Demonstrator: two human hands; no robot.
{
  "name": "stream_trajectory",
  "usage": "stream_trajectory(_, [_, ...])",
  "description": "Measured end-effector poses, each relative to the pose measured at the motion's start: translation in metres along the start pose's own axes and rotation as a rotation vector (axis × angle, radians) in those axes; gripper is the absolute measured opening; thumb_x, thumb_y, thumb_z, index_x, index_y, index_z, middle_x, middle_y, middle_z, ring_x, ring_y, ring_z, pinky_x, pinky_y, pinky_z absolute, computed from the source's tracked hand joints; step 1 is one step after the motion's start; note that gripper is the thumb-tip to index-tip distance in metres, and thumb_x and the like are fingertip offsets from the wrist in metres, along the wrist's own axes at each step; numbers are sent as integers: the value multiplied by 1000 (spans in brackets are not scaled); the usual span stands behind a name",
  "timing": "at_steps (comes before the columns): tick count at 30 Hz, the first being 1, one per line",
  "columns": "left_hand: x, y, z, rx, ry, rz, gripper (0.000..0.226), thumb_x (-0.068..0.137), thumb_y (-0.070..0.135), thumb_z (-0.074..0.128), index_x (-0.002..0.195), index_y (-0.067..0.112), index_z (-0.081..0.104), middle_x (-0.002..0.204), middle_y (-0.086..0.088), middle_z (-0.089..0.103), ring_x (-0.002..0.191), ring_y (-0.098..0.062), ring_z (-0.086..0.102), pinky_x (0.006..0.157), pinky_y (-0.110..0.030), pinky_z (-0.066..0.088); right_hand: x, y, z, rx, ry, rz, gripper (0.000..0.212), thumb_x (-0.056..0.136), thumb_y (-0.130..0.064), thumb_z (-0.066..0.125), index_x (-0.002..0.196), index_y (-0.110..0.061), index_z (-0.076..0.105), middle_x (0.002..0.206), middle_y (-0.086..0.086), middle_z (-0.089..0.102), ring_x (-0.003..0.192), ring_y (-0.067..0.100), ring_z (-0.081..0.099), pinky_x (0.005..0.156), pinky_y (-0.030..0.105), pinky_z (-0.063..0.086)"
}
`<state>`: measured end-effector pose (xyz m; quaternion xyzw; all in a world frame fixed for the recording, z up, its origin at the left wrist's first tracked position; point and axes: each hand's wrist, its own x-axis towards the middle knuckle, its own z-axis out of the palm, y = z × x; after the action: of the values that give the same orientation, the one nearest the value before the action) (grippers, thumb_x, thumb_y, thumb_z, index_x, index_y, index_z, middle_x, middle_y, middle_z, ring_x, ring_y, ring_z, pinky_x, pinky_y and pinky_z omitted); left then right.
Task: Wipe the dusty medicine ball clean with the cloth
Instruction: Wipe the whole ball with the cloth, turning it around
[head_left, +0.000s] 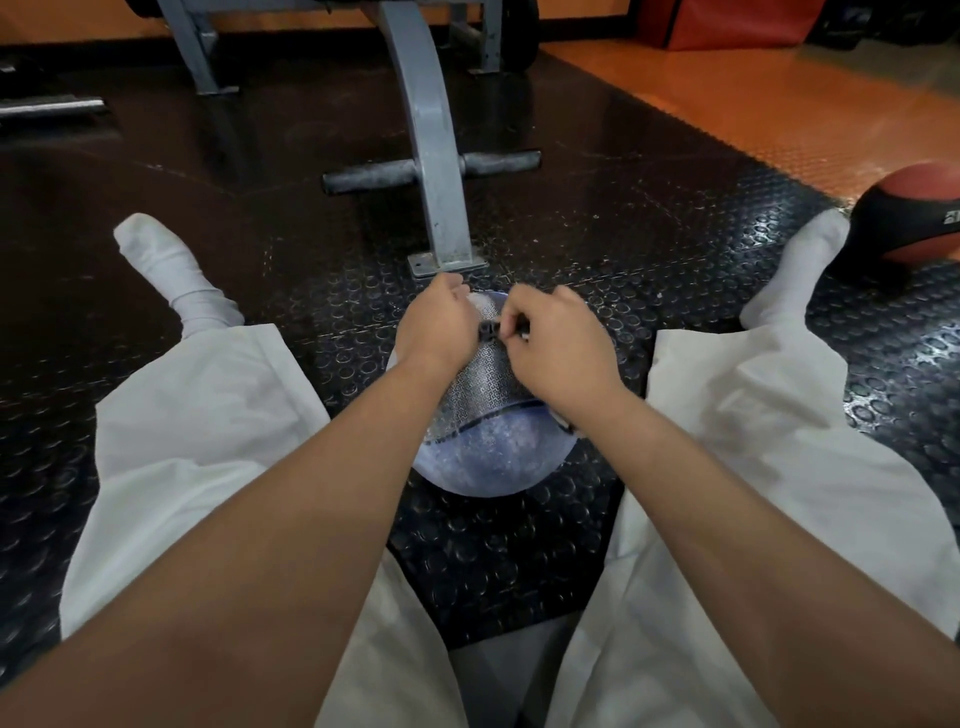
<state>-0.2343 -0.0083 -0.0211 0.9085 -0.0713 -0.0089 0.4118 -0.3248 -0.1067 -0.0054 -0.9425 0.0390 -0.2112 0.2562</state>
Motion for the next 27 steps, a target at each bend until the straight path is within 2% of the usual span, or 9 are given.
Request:
stream_trajectory(3, [-10, -3, 0, 15, 19, 51, 44, 98, 14, 35, 141, 16, 44, 138, 0, 57, 122, -22, 55, 99, -33, 42, 35, 4, 0, -18, -53, 79, 26, 81, -3, 53, 68, -25, 48, 83, 1, 65, 87, 22, 55, 66, 32, 43])
stream_trajectory(6, [-11, -4, 1, 8, 61, 31, 43, 99, 14, 36, 141, 16, 45, 137, -1, 58, 122, -23, 55, 94, -29, 39, 53, 5, 2, -24, -100, 113, 33, 79, -1, 52, 61, -27, 44, 85, 2, 66, 87, 24, 58, 69, 34, 47])
stream_trajectory(9, [-5, -2, 1, -17, 76, -24, 40, 101, 18, 35, 140, 18, 47, 134, -1, 59, 118, -23, 56, 90, -30, 39, 34, -1, 3, -21, -43, 93, 30, 81, -2, 52, 65, -27, 44, 83, 1, 62, 88, 21, 50, 67, 33, 42])
stream_trajectory(12, [0, 0, 1, -28, 42, -39, 40, 100, 17, 36, 138, 18, 48, 133, 0, 60, 117, -22, 56, 91, -29, 39, -9, -7, 0, 5, 18, 7, 20, 80, 1, 57, 75, -19, 56, 69, -8, 49, 82, 19, 46, 62, 35, 44])
stream_trajectory(15, [8, 1, 0, -26, 14, -55, 39, 100, 16, 38, 137, 17, 49, 134, 0, 59, 120, -23, 55, 97, -29, 40, -35, -9, -1, -31, 20, -126, 18, 76, 4, 58, 74, -14, 59, 66, -2, 56, 78, 20, 48, 56, 37, 46])
stream_trajectory(18, [12, 3, -1, 28, -42, -34, 39, 98, 15, 39, 135, 13, 50, 132, 0, 59, 121, -22, 53, 102, -32, 41, -17, -7, -2, -34, -36, -61, 21, 81, 0, 56, 76, -21, 55, 76, 0, 58, 83, 17, 47, 60, 33, 43])
stream_trajectory(20, [14, 2, -1, 51, -34, -30, 38, 99, 15, 37, 134, 12, 51, 117, 4, 57, 114, -22, 55, 95, -33, 41, 5, -3, 0, -41, -36, 7, 24, 82, -1, 54, 76, -24, 51, 79, 0, 59, 85, 16, 46, 62, 32, 41])
stream_trajectory(23, [19, 2, 0, 12, -17, -52, 39, 100, 13, 36, 137, 10, 48, 125, -7, 60, 114, -28, 56, 95, -34, 42, 32, 2, 6, -24, -3, 78, 28, 83, -1, 51, 72, -26, 46, 81, 1, 60, 86, 17, 44, 61, 32, 37])
stream_trajectory(27, [31, 2, -2, 92, -10, -70, 38, 100, 10, 35, 133, 2, 51, 132, -18, 56, 122, -35, 53, 98, -37, 43, 18, 5, 11, 19, 69, -35, 24, 80, 6, 54, 74, -18, 52, 72, 2, 60, 82, 22, 46, 62, 40, 45])
